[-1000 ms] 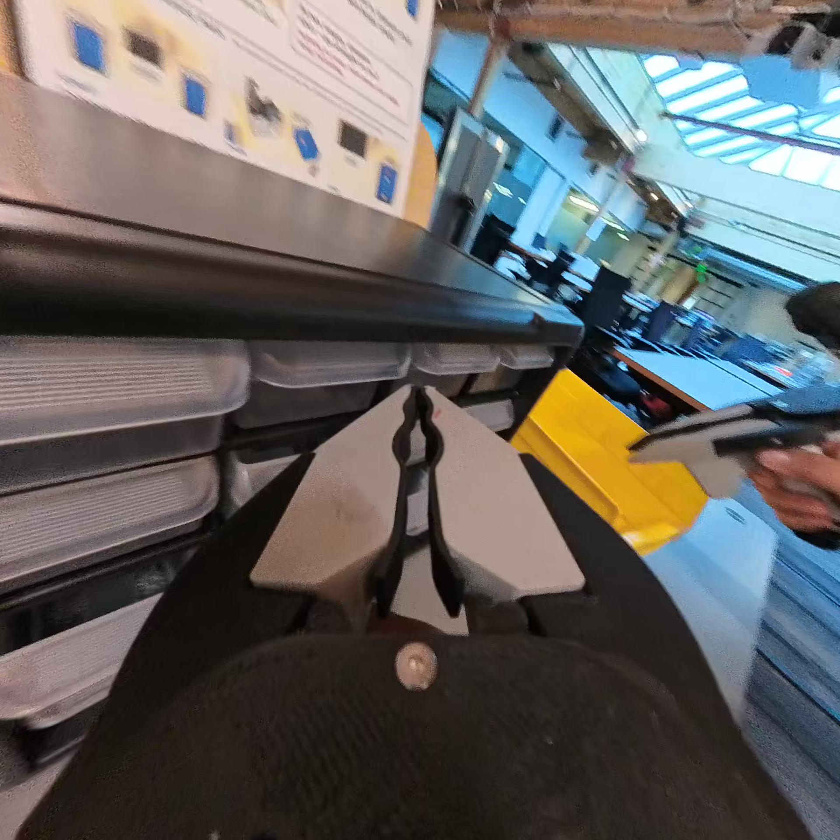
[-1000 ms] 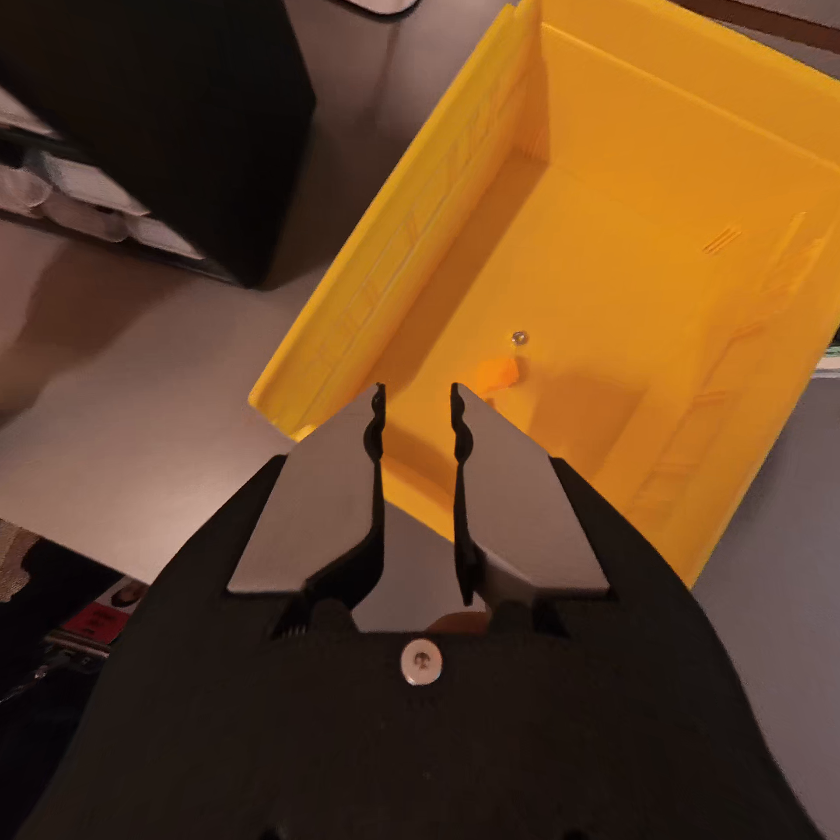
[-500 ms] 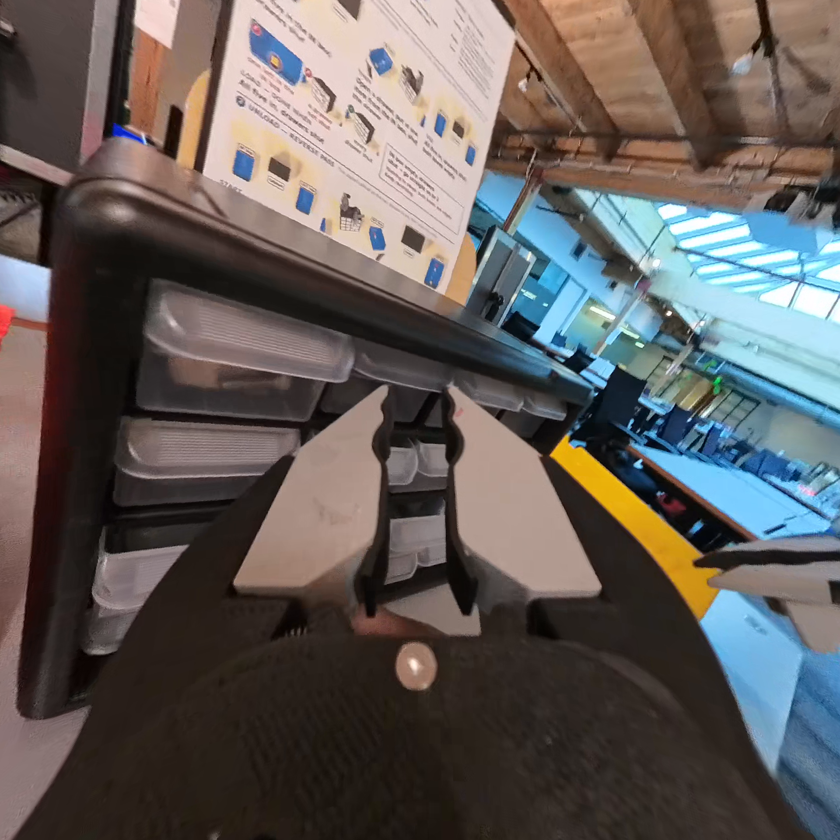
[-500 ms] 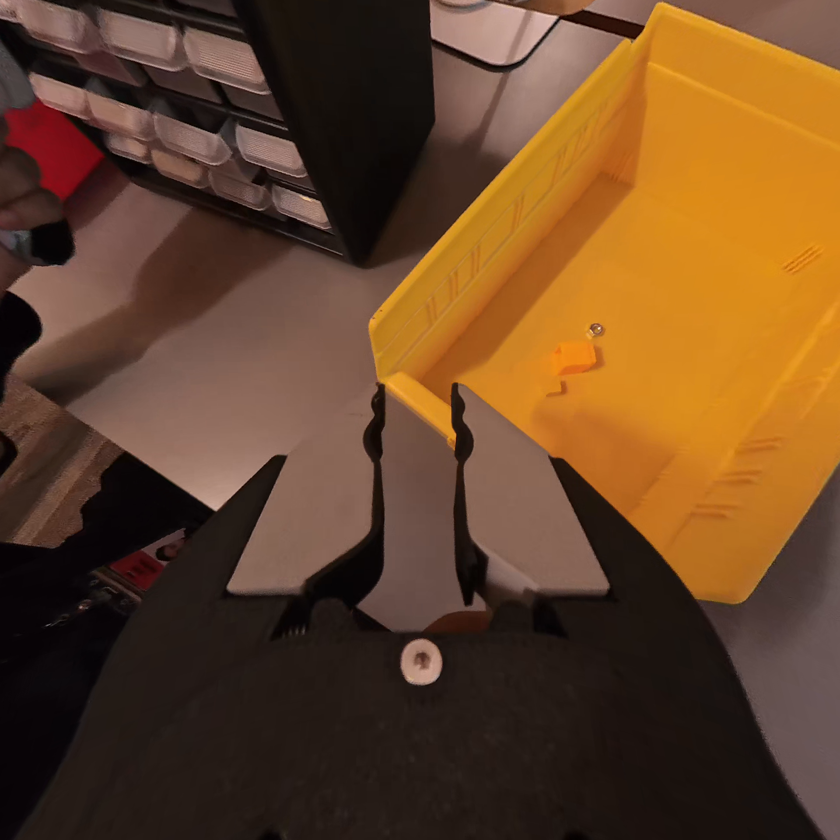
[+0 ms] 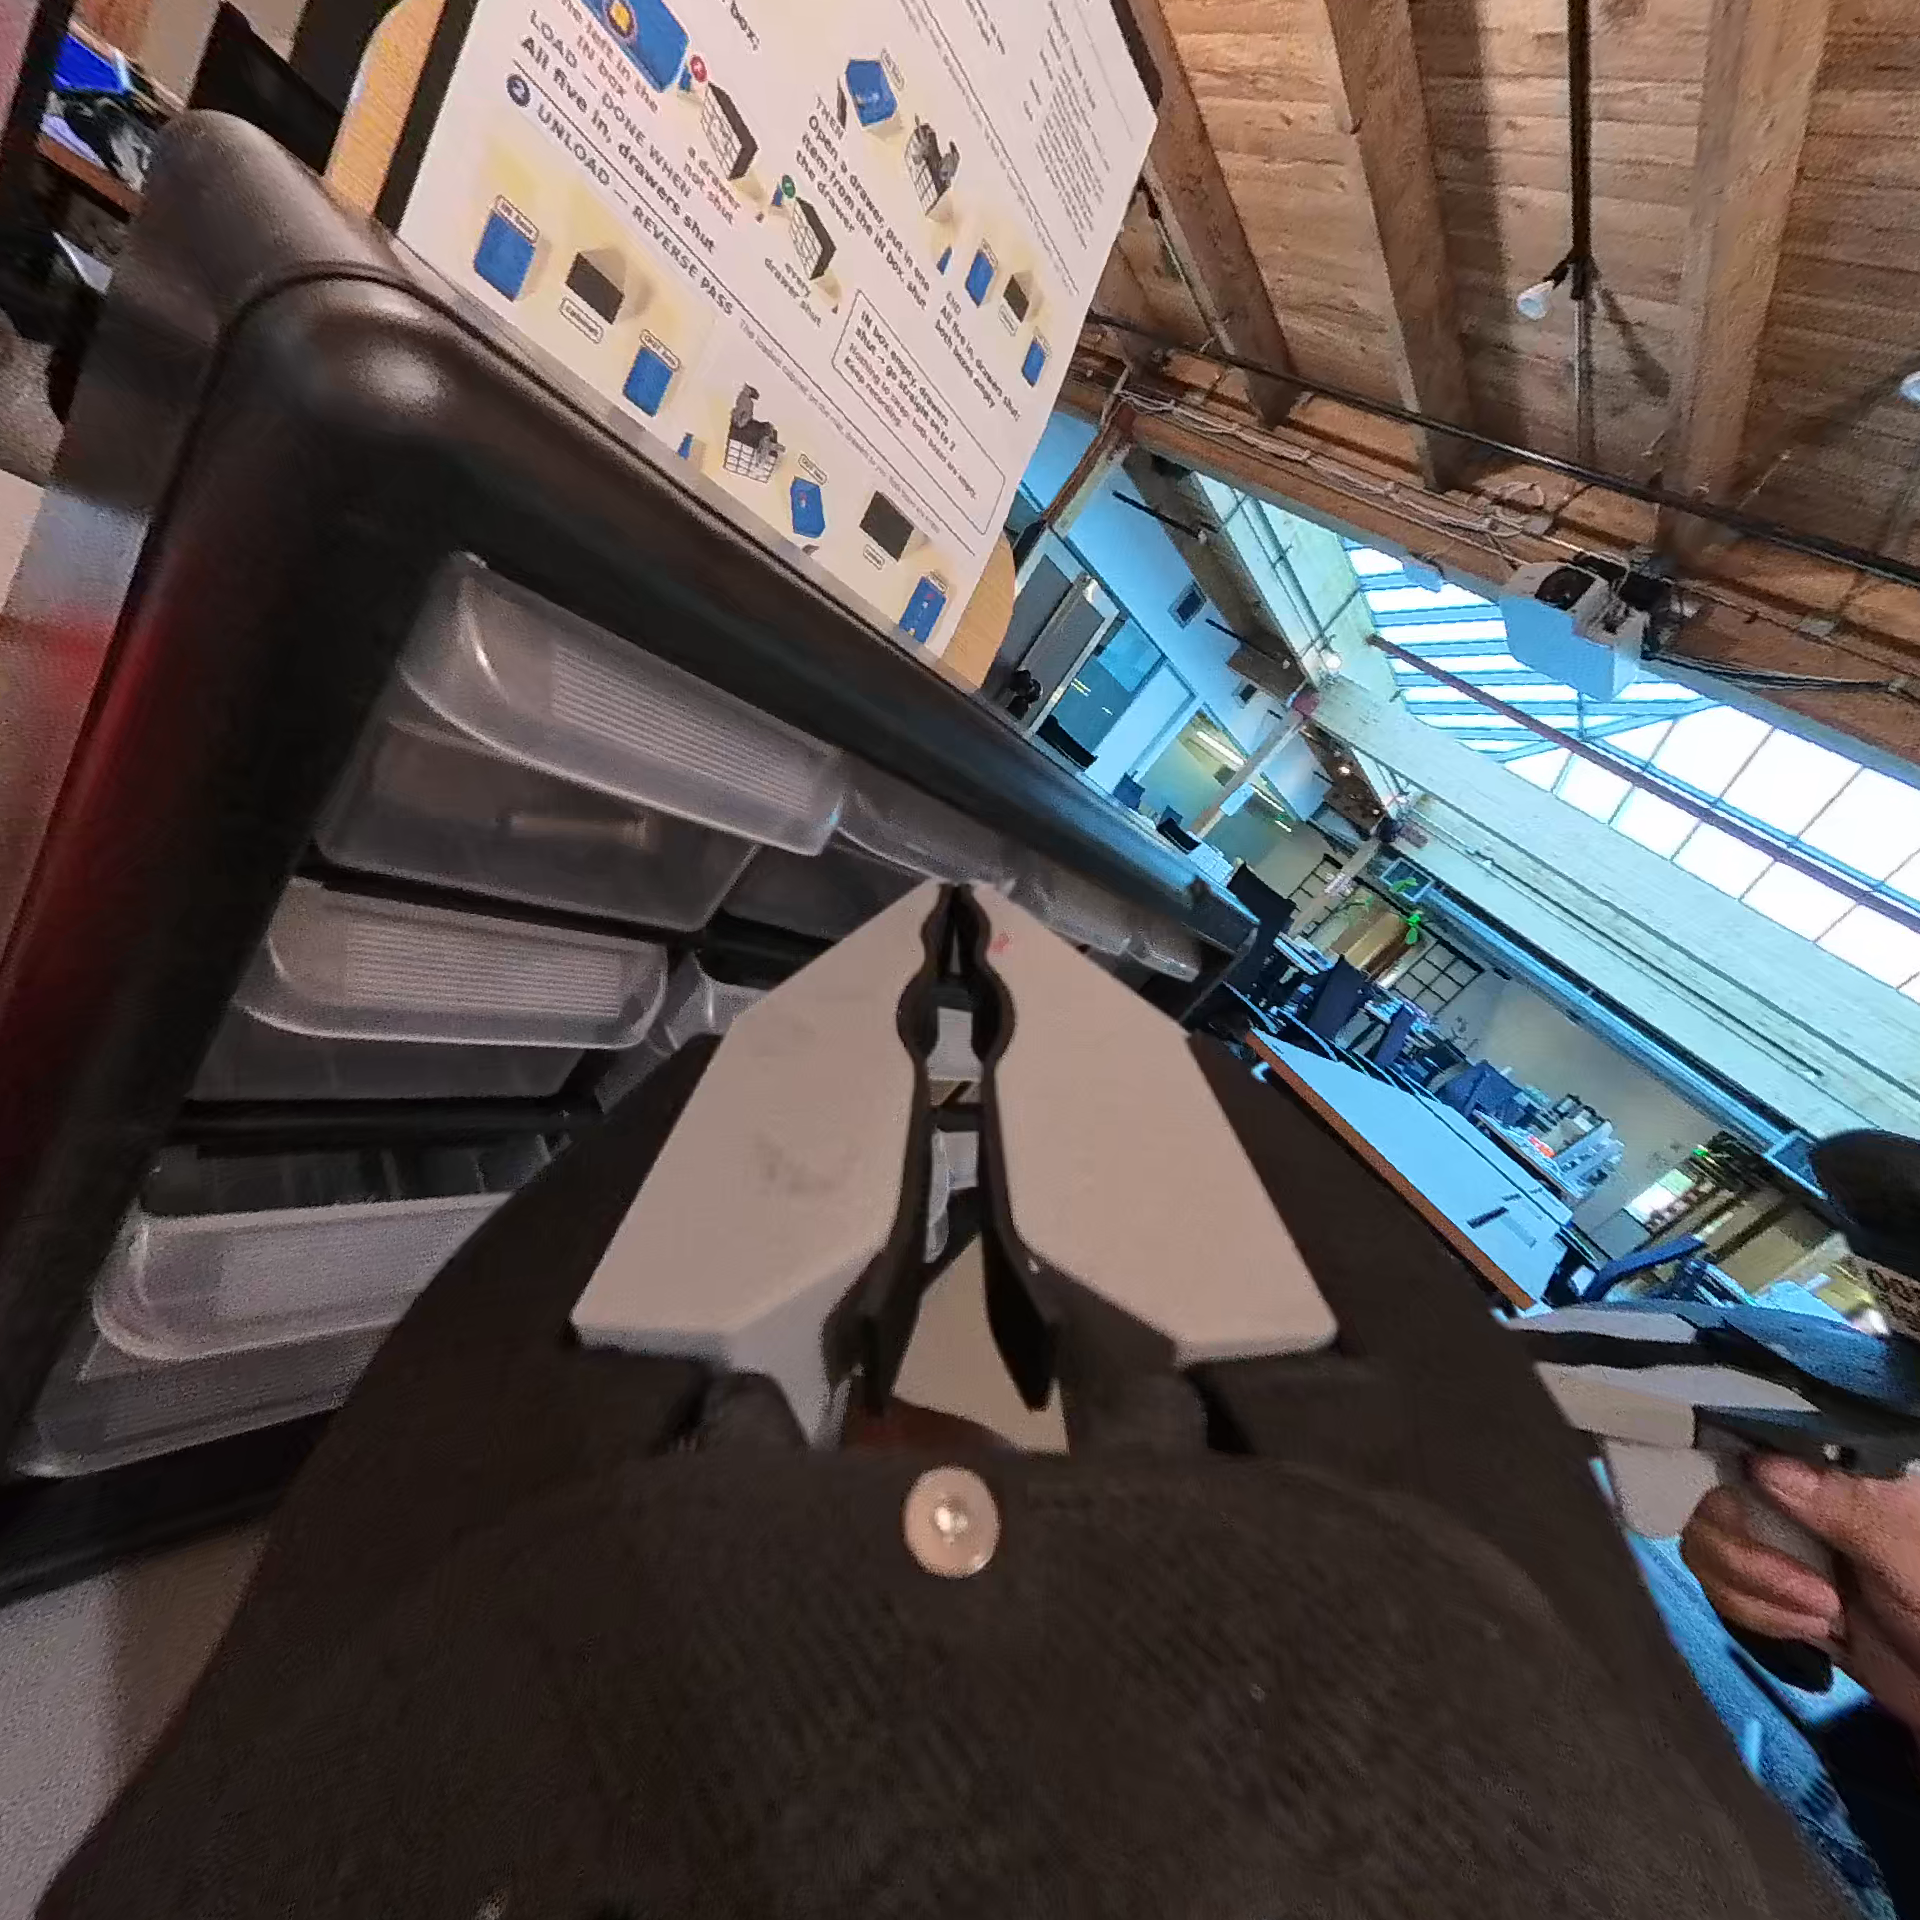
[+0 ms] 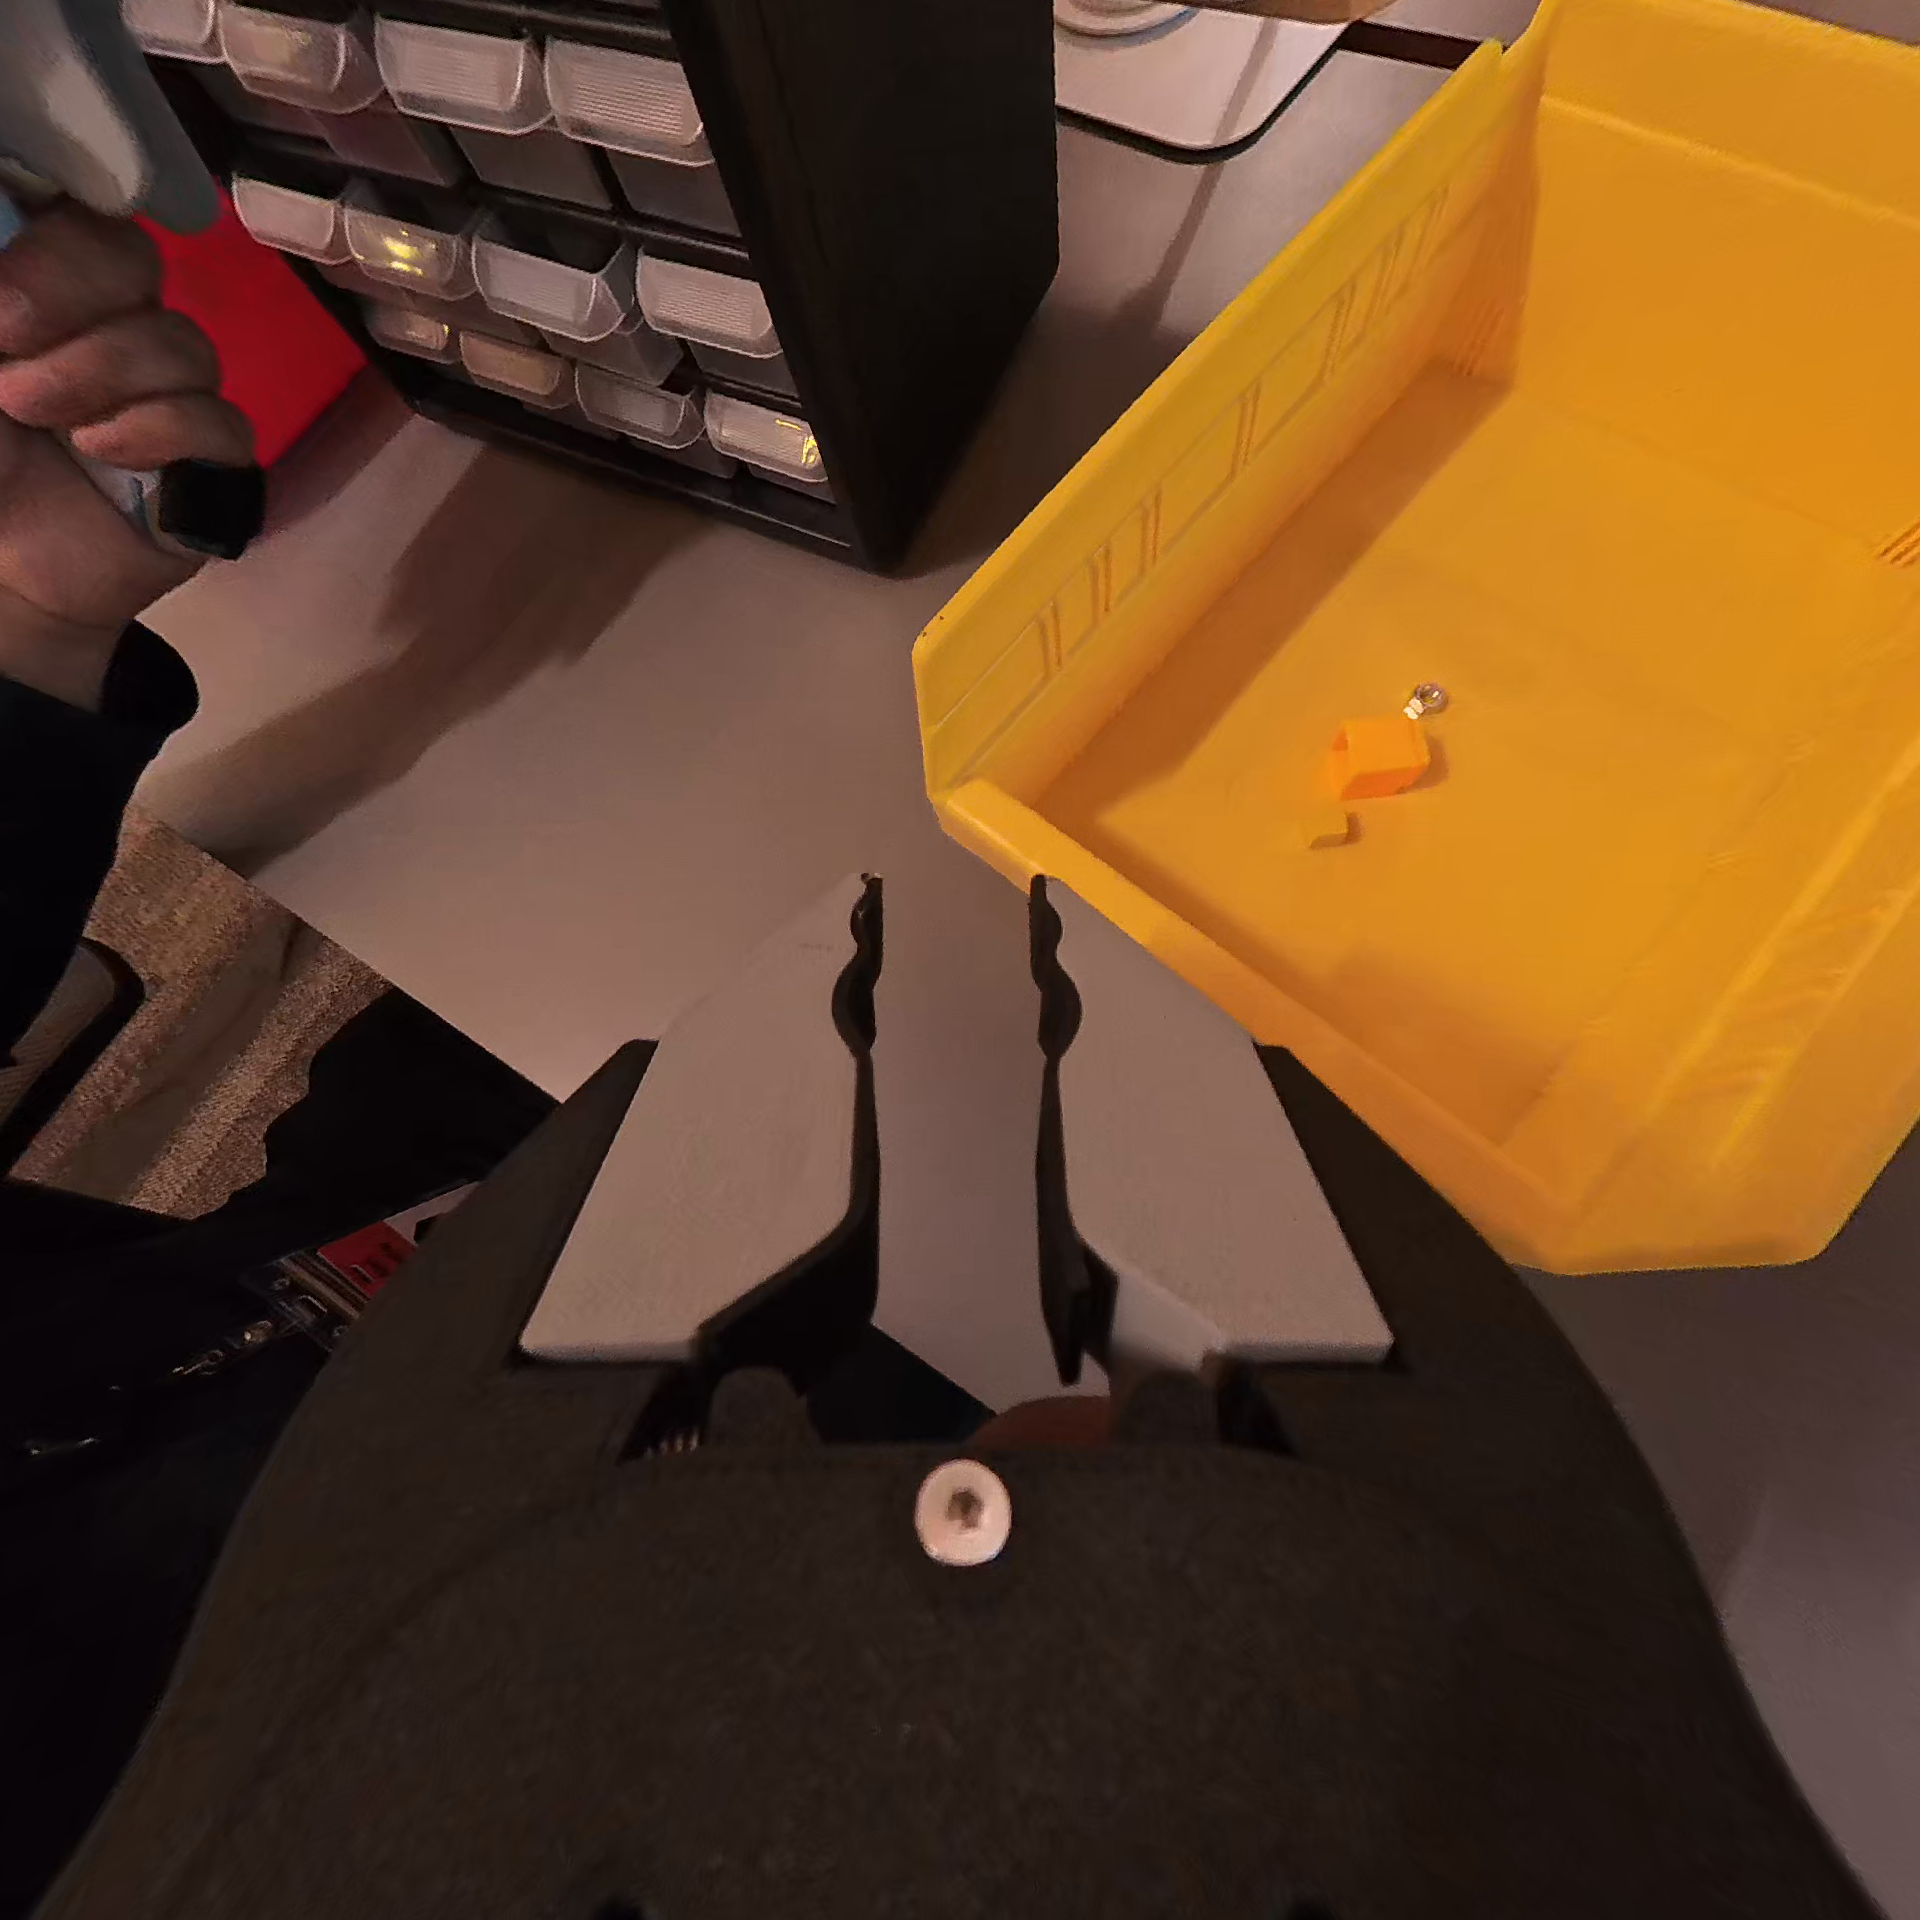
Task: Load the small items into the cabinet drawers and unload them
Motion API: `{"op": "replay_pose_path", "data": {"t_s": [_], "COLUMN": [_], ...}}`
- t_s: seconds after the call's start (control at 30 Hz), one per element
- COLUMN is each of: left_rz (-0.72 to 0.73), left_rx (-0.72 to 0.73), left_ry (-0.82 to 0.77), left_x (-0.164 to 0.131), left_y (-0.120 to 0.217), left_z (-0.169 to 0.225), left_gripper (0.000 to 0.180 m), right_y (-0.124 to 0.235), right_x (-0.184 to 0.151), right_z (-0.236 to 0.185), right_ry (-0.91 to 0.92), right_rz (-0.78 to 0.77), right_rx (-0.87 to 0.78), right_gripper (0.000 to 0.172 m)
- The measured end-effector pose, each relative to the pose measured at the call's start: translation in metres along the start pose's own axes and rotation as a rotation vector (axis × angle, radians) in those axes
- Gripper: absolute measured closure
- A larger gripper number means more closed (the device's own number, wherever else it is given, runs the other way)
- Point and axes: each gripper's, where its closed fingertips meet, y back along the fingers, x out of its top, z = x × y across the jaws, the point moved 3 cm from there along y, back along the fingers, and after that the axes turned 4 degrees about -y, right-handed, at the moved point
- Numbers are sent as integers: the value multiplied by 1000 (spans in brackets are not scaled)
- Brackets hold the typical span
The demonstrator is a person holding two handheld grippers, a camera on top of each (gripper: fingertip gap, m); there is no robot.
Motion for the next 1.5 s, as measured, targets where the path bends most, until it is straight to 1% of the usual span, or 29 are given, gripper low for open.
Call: {"op": "replay_pose_path", "data": {"t_s": [0.1, 0.23, 0.3, 0.5, 0.6, 0.67, 0.77, 0.8, 0.83, 1.03, 1.13, 1.27, 1.4, 1.5], "left_rz": [16, 24, 39, 15, 45, 31, 49, 51, 46, 33, 39, 44, 47, 39], "left_rx": [-2, -33, -59, -43, -26, -3, -28, -40, -34, -54, -77, -110, -131, -137], "left_ry": [-4, 40, 76, 126, 148, 173, 212, 225, 239, 268, 277, 267, 263, 268], "left_x": [1, 2, 4, 1, 10, 11, 11, 11, 10, 8, 3, -4, -7, -9], "left_y": [6, 10, 11, 6, 4, 0, -1, 0, 0, 4, 13, 35, 56, 65], "left_z": [3, 5, 6, 2, -1, -5, -8, -8, -10, -8, 0, 17, 28, 35], "left_gripper": [180, 180, 167, 149, 154, 158, 161, 164, 173, 176, 176, 177, 176, 176], "right_y": [1, 1, 1, 2, 2, 2, 4, 4, 4, 2, 2, 1, -2, -7], "right_x": [-1, -2, -2, -3, -4, -5, -6, -6, -7, -12, -12, -10, -5, 1], "right_z": [-2, -7, -10, -19, -19, -18, -18, -18, -19, -22, -26, -36, -49, -61], "right_ry": [1, 13, 25, 50, 48, 43, 37, 35, 33, 38, 41, 63, 94, 118], "right_rz": [3, -1, -1, 4, 3, 3, 12, 13, 14, 4, 6, 5, 1, -1], "right_rx": [4, 8, 6, 16, 17, 19, 25, 29, 34, 39, 49, 62, 77, 93], "right_gripper": [146, 146, 146, 146, 146, 146, 146, 146, 146, 146, 146, 146, 146, 146]}}
